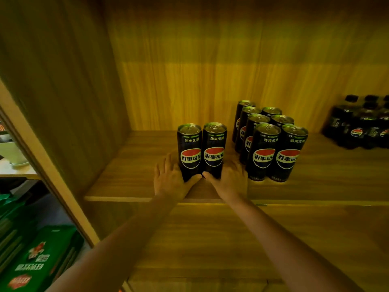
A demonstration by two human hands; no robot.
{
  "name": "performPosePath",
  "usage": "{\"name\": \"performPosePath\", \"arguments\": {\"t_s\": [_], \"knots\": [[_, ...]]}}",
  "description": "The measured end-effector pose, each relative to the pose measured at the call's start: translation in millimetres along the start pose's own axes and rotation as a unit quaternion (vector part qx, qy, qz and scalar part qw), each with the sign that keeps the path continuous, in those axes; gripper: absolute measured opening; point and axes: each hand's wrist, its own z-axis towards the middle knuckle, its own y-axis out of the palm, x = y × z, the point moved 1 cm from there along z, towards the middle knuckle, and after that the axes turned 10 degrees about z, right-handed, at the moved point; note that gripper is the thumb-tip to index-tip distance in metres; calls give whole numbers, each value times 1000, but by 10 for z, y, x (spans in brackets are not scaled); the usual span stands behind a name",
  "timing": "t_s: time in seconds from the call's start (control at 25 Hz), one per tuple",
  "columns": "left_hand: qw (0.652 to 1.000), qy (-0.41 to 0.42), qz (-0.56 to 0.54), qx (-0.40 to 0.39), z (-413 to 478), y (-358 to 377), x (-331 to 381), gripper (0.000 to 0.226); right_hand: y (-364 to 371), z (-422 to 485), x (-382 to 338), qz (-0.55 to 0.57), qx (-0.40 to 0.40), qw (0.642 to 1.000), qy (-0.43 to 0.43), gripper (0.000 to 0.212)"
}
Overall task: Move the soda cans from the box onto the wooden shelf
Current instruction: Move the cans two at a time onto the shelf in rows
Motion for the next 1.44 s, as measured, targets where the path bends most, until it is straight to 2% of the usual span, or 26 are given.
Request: {"name": "performPosePath", "arguments": {"t_s": [0.2,0.4,0.68,0.76,0.84,0.92,1.0,1.12,1.24,1.32,1.44], "knots": [[998,-14,10,-66,320,2,35,94,141,245,10,-26,37,999,20,63],[995,2,3,-98,597,67,-28,94,163,345,-33,-14,60,998,31,59],[992,12,-21,-121,584,42,-61,95,218,379,5,45,13,997,64,60],[991,-2,1,-137,504,10,-98,106,232,378,1,61,-12,996,64,64],[991,-33,0,-126,380,-51,-170,116,192,349,-20,72,-18,996,57,76],[994,-34,-9,-103,210,-148,-247,112,118,272,-35,118,10,991,62,90],[997,-18,-11,-78,-15,-303,-330,102,-7,85,-96,189,30,979,73,90],[999,10,-7,-43,-325,-596,-456,92,-274,-248,-274,155,40,987,-4,80],[999,7,18,-27,-560,-971,-585,93,-620,-461,-685,88,-30,987,-131,68],[999,13,34,-34,-723,-1167,-641,92,-762,-558,-952,21,-66,981,-179,70],[994,54,69,-59,-1113,-1318,-658,88,-788,-771,-1169,-49,-102,974,-194,80]]}}
